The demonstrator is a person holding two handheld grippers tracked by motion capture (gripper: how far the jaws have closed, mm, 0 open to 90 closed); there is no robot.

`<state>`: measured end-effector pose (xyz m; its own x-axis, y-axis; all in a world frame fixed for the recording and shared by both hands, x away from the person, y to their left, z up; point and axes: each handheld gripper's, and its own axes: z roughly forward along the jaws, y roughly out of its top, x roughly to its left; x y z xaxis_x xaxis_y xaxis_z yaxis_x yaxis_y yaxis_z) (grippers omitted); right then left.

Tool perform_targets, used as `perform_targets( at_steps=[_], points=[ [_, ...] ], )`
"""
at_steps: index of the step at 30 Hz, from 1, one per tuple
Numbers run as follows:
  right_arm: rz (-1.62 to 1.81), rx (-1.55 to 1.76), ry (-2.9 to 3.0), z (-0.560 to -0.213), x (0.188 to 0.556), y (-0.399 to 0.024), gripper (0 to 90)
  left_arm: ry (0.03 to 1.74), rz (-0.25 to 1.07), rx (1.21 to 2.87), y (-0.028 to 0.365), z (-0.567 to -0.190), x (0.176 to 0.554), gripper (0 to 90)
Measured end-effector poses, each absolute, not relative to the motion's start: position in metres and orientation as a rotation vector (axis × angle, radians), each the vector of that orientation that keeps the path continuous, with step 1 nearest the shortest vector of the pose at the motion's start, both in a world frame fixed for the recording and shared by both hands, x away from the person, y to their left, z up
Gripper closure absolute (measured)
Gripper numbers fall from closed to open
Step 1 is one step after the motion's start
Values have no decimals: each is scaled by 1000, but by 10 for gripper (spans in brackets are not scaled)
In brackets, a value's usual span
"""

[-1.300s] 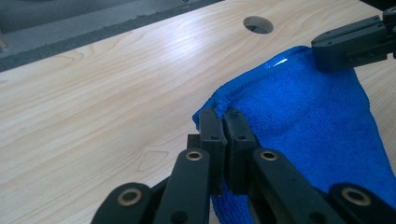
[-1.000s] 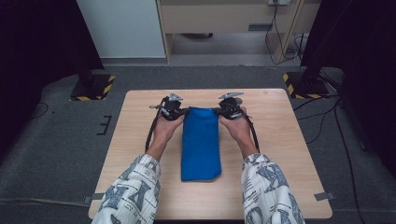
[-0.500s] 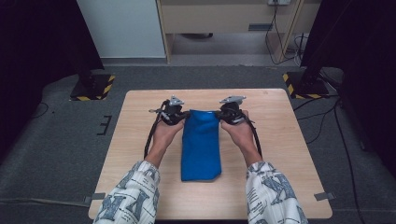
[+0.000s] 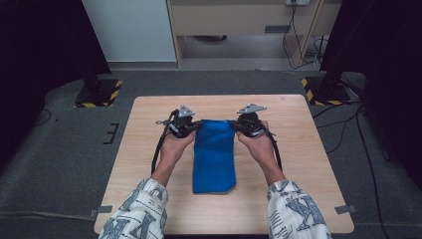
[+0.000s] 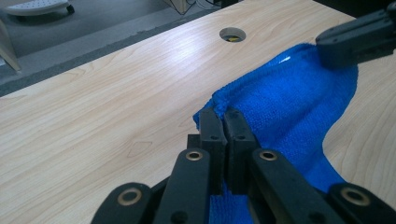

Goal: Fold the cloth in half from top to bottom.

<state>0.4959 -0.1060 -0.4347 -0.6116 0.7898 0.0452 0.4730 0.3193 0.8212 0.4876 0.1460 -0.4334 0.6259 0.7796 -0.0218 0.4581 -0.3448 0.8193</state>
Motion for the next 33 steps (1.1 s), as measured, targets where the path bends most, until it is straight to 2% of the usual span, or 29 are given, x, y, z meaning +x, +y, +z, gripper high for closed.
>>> perform_targets(
  at_steps=[12, 33],
  points=[
    [1234, 1103, 2220, -433, 486, -102, 872, 962, 486, 1972, 156, -434, 471, 880],
    [1208, 996, 2310, -455, 432, -107, 869, 926, 410, 1996, 158, -455, 424, 878]
  ],
)
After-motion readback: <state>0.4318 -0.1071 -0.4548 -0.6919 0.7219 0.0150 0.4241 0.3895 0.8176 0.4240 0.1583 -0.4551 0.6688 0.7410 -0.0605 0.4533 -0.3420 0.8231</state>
